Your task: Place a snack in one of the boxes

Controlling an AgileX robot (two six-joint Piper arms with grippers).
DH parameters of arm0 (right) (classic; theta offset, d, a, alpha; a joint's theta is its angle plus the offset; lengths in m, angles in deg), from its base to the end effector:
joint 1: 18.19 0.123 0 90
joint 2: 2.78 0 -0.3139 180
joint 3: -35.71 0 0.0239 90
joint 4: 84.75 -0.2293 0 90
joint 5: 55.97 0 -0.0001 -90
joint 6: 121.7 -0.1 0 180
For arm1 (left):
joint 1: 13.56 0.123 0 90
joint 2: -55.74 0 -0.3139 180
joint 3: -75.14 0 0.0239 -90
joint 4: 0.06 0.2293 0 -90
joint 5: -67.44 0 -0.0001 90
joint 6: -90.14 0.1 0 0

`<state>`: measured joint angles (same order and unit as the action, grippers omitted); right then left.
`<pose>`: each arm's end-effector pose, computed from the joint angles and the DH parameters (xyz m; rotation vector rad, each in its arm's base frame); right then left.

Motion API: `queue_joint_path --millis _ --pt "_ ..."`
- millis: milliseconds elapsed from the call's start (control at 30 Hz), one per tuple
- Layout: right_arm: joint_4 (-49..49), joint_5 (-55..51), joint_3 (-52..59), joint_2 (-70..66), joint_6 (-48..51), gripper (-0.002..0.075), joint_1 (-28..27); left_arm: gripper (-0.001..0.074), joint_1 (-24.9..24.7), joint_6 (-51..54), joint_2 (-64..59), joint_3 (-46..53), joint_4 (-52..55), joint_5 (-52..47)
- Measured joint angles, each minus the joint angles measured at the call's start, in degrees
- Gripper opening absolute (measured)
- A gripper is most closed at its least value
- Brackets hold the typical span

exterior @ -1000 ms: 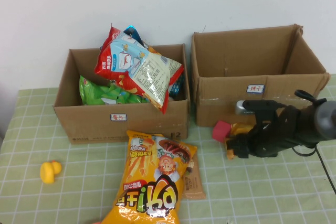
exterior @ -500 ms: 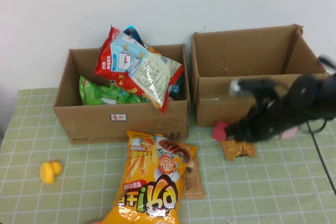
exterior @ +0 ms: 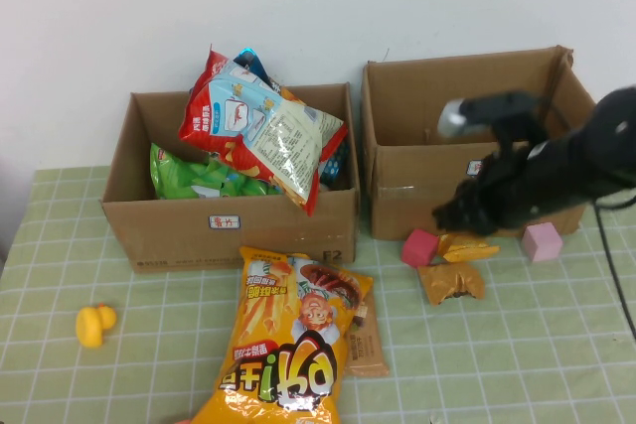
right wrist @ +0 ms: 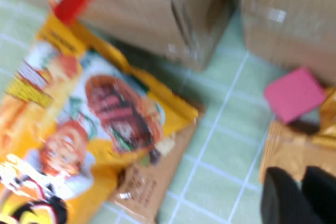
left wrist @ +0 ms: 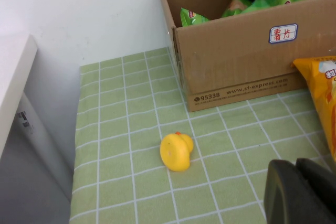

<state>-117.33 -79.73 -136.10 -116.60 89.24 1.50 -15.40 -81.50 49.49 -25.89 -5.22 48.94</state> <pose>0.3631 0.1530 0.2315 -0.5325 2.4431 0.4116 0.0115 -0.0032 0.1764 0.1040 1.8059 -0.0056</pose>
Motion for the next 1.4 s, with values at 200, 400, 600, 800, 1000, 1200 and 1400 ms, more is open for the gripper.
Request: queue_joint_path --millis 200,400,600,800,1000,1200,1400 --pt "-0.2 3.5 0.0 -8.8 -0.8 0.0363 0.0 -0.0003 0.0 0.0 0.0 0.0 0.0 0.0" --pt "-2.0 12.5 0.0 -15.9 -0.9 0.0547 0.0 -0.0003 0.0 0.0 0.0 0.0 0.0 0.0" --pt "-8.2 18.8 0.0 -21.6 -1.0 0.0571 0.0 -0.0003 0.0 0.0 0.0 0.0 0.0 0.0" --pt "-15.8 23.3 -0.1 -24.8 -1.1 0.0571 0.0 -0.0003 0.0 0.0 0.0 0.0 0.0 0.0" --pt "-17.1 23.8 -0.1 -24.9 -0.7 0.04 0.0 -0.0003 0.0 0.0 0.0 0.0 0.0 0.0" --pt "-17.1 17.4 0.0 -22.8 2.5 0.0314 -0.1 -0.0003 0.0 0.0 0.0 0.0 0.0 0.0" --pt "-17.0 11.9 2.5 -10.9 7.1 0.0312 0.1 -0.0003 0.0 0.0 0.0 0.0 0.0 0.0"
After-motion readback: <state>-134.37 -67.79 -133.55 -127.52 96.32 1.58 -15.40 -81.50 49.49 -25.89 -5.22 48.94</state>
